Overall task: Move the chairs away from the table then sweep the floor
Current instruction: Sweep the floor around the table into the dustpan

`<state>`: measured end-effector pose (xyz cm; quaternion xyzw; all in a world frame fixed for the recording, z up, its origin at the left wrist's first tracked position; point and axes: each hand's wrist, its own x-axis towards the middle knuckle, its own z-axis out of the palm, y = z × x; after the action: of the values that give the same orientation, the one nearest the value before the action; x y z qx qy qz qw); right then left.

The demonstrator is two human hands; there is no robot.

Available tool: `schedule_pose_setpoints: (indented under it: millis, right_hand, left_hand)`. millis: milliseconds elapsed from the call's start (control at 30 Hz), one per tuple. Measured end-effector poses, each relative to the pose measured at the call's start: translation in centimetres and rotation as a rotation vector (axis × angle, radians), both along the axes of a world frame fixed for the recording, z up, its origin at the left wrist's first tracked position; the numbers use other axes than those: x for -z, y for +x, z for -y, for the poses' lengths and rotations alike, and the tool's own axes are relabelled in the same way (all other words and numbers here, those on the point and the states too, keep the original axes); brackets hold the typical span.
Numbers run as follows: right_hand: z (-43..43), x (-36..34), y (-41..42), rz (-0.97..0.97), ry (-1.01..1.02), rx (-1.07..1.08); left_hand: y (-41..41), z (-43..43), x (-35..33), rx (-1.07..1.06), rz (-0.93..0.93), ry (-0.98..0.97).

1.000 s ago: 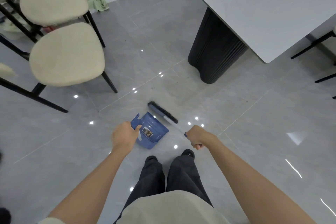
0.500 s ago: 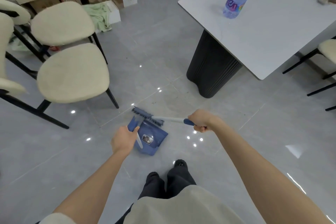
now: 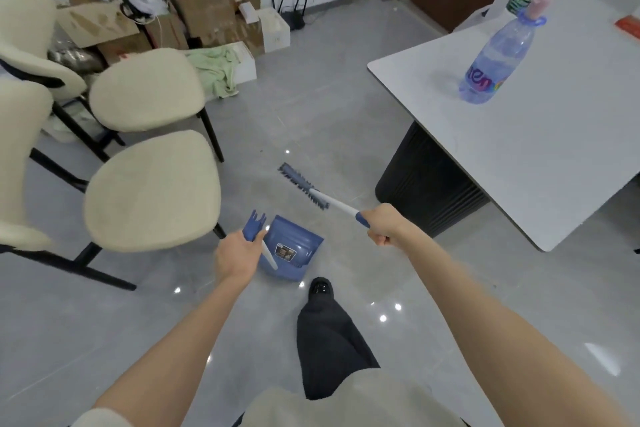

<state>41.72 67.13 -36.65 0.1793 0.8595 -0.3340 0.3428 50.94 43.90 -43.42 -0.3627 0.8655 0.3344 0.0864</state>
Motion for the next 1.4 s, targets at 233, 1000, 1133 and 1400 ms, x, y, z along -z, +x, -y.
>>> schedule_pose_setpoints:
  millis: [233, 1000, 1133, 1400]
  right_hand:
    - [2.5, 0.9, -13.7, 0.085, -0.09, 0.024]
    - [18.9, 4.4, -47.6, -0.018, 0.044, -0.17]
    - [21.8, 5.2, -51.1, -0.005, 0.135, -0.277]
    - [26.4, 7.7, -58.5, 0.228, 0.315, -0.683]
  left_hand:
    - [-13.3, 2.4, -2.1, -0.104, 0.043, -0.051]
    - [-46.1, 17.9, 1.0, -0.176, 0.081, 0.067]
    - [-49.2, 19.4, 2.1, -0.159, 0.13, 0.088]
    - [-54.3, 21.6, 3.3, -0.116, 0.184, 0.026]
